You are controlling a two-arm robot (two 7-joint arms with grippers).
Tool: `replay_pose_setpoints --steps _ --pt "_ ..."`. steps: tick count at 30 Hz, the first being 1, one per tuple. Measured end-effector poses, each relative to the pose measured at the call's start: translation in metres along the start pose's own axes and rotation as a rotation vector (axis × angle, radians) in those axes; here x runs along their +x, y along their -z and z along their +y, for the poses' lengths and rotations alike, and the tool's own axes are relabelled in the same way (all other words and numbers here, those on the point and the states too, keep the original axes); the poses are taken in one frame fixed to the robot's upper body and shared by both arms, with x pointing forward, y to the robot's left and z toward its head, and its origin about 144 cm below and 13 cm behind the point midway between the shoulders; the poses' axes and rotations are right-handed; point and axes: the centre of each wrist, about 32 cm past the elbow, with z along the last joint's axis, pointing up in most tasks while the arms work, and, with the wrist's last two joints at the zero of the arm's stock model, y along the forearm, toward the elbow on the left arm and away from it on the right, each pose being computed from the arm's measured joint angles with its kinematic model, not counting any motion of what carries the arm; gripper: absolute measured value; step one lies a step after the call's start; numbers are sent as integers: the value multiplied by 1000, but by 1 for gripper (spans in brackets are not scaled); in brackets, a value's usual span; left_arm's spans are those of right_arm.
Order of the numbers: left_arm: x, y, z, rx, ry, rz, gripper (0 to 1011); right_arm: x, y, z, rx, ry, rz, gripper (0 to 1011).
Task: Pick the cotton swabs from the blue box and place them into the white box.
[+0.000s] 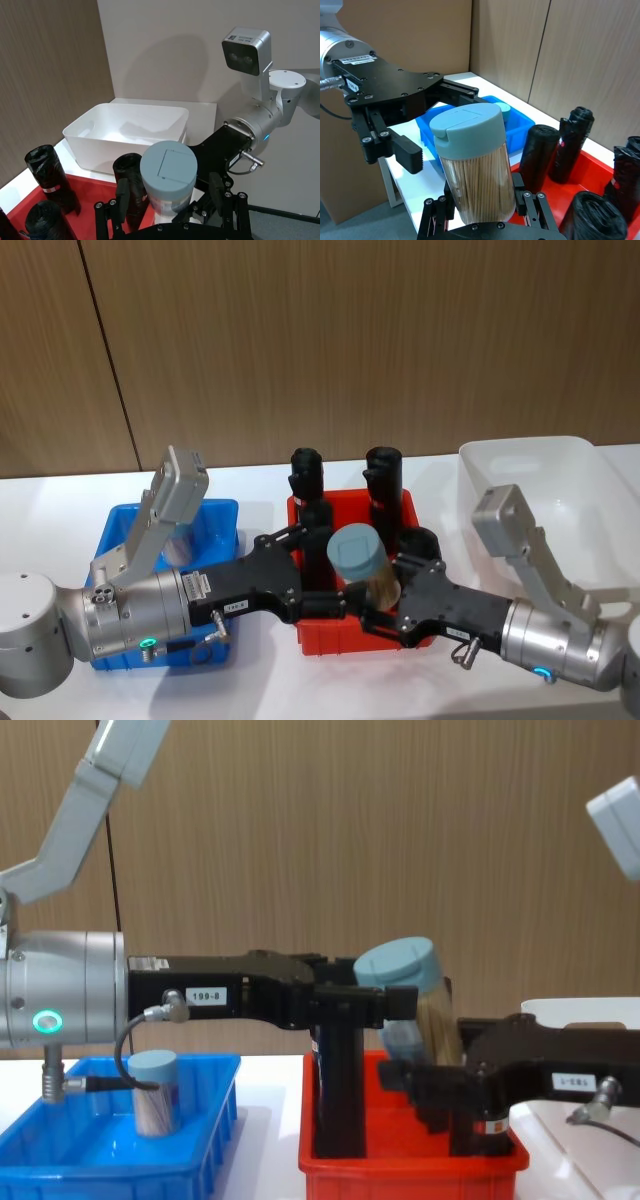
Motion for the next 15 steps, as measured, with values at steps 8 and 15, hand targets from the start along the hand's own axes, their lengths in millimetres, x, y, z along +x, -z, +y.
replay_pose_setpoints --steps 8,15 --pt "0 0 0 0 0 0 1004 3 1 -12 20 41 12 662" --pt "0 0 0 0 0 0 1004 8 3 -29 38 104 23 661"
